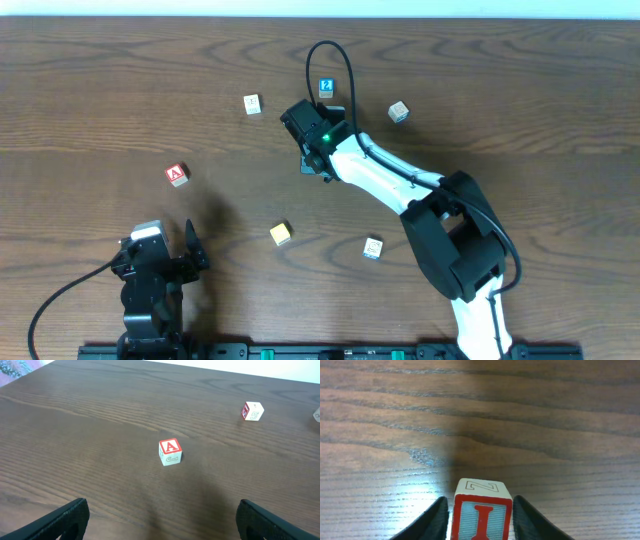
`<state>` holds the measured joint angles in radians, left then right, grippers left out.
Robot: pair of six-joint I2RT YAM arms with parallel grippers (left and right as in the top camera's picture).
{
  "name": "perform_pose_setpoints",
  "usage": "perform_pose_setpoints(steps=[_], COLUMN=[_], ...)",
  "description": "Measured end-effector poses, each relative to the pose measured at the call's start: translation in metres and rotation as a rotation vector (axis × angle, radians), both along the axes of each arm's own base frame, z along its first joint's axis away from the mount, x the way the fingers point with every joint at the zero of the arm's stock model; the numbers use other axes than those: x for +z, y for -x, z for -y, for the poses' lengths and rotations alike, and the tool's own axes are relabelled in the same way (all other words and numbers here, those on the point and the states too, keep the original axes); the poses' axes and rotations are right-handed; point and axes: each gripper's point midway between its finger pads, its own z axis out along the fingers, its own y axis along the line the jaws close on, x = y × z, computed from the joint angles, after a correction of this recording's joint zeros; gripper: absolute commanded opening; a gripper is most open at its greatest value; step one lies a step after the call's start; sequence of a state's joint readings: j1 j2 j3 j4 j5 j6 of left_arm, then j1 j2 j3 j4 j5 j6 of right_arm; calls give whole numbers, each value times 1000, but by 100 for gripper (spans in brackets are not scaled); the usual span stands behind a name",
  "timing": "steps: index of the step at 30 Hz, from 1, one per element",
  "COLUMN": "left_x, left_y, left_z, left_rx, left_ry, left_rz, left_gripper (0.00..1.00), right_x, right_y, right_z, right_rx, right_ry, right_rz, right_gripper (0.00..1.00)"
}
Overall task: Spell out Ai2
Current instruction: 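Carry the I block left and place it at table center, then move right gripper to the blue 2 block and grasp it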
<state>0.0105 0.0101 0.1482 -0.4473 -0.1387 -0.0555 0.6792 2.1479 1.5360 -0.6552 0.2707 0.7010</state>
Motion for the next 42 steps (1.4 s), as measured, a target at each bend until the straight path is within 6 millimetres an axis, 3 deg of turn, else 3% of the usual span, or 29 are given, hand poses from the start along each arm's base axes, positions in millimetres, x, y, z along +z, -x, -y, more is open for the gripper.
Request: perform_pose_setpoints(steps=[2, 8, 9, 15, 19, 22, 27, 30, 33, 35, 38, 42], left_x=[0, 0, 0, 0, 0, 0, 0, 0, 0, 0, 0, 0], left_y=[0, 0, 0, 0, 0, 0, 0, 0, 0, 0, 0, 0], left_z=[0, 0, 0, 0, 0, 0, 0, 0, 0, 0, 0, 0], left_rx=[0, 0, 0, 0, 0, 0, 0, 0, 0, 0, 0, 0], left_ry=[0, 0, 0, 0, 0, 0, 0, 0, 0, 0, 0, 0], left_rz=[0, 0, 0, 0, 0, 0, 0, 0, 0, 0, 0, 0], left_gripper=[95, 95, 95, 95, 95, 95, 95, 95, 95, 95, 95, 95], right_x=[0, 0, 0, 2, 5, 28, 115, 135, 135, 121, 74, 33], right_y=[0, 0, 0, -6, -16, -46, -135, -162, -176, -180, -173, -159], right_z=[0, 0, 0, 0, 12, 19, 18, 29, 35, 31, 13, -4], right_rx=[1, 3, 2, -3, -14, -11, 21, 41, 60, 78, 123, 167], right_ry=[0, 1, 1, -8, 11, 6, -101, -149, -187, -199, -187, -170], right_rz=[0, 0, 0, 20, 36, 98, 405, 496, 521, 508, 429, 345], right_gripper=[28, 56, 64, 72, 79, 82, 83, 83, 83, 84, 84, 84])
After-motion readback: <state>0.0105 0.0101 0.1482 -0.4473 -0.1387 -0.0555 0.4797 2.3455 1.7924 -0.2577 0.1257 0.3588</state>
